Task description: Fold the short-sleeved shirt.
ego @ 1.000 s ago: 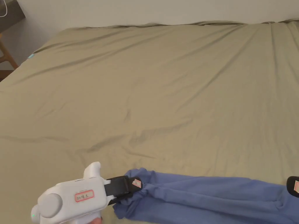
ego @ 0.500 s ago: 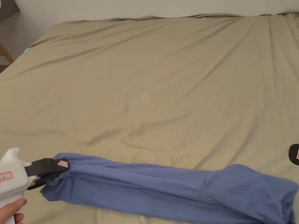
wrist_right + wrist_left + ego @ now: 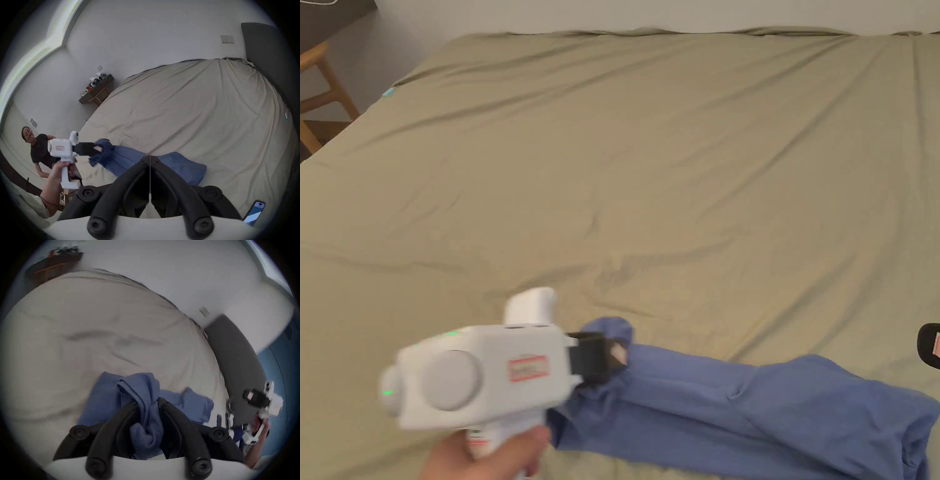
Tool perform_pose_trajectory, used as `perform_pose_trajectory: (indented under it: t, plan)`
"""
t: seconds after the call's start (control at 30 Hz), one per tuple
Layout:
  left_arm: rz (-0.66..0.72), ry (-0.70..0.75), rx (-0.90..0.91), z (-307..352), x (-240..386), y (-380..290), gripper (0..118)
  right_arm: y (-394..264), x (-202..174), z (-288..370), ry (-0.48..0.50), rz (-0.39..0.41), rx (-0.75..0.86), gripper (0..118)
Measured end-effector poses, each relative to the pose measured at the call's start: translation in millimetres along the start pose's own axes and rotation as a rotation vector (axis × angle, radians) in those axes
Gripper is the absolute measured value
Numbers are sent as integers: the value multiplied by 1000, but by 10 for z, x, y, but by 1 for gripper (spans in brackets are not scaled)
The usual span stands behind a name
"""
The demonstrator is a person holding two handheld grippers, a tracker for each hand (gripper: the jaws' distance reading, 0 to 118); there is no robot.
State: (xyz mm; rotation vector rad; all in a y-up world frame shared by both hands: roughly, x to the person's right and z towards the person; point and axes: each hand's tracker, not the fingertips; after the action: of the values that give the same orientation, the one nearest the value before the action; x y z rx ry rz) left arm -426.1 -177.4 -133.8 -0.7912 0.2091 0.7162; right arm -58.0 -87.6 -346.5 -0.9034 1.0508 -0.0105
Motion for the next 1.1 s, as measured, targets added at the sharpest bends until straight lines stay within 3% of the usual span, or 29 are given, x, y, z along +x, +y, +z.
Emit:
perform_pose_trajectory:
  t: [0.1,0.13,0.17,0.2,0.23,0.27,0.3,0.4,0.47,0.5,0.53,0.57,0.63,0.73,0.9,1.0,1.1]
  plan:
    - [-9,114,-33,-475,-76,-155,16,-9,-5,-13,11,1,-18,3]
    - [-14,131,-28,-585,-140,-183,20,-11,-17,0,14,9,-19,3]
    - [0,121,-34,-668,-226,-230,35,-13,-30,25,16,18,-17,3]
    - [31,114,-41,-658,-276,-251,59,-14,-36,48,20,25,-12,3]
    - [86,16,-23,-571,-291,-262,83,-15,-40,71,24,33,-3,3]
    - [116,-61,-7,-443,-291,-249,98,-18,-38,95,23,38,6,3]
    - [123,-84,4,-306,-247,-223,104,-22,-38,111,18,43,13,3]
    - [96,-44,134,126,-289,-147,104,-42,-29,152,-8,51,43,3]
    - [57,96,169,264,-306,-98,96,-59,-34,152,-25,59,50,3]
    - [20,170,155,255,-316,-92,76,-67,-39,150,-29,63,50,3]
    - [-35,233,134,182,-318,-96,25,-75,-49,141,-27,67,48,3]
    - [-81,286,106,68,-307,-104,0,-84,-56,137,-24,69,47,3]
    - [-150,362,55,-208,-248,-209,0,-102,-67,133,-15,63,43,3]
    - [-221,345,-48,-641,-34,-406,0,-137,-98,149,-16,65,35,3]
    - [-316,239,-26,-918,580,-635,0,-156,-104,206,-18,69,23,3]
    - [-395,279,-40,-1103,883,-725,0,-153,-98,211,-16,64,23,3]
    - [-347,225,-35,-1152,1022,-689,0,-145,-100,210,-2,44,28,3]
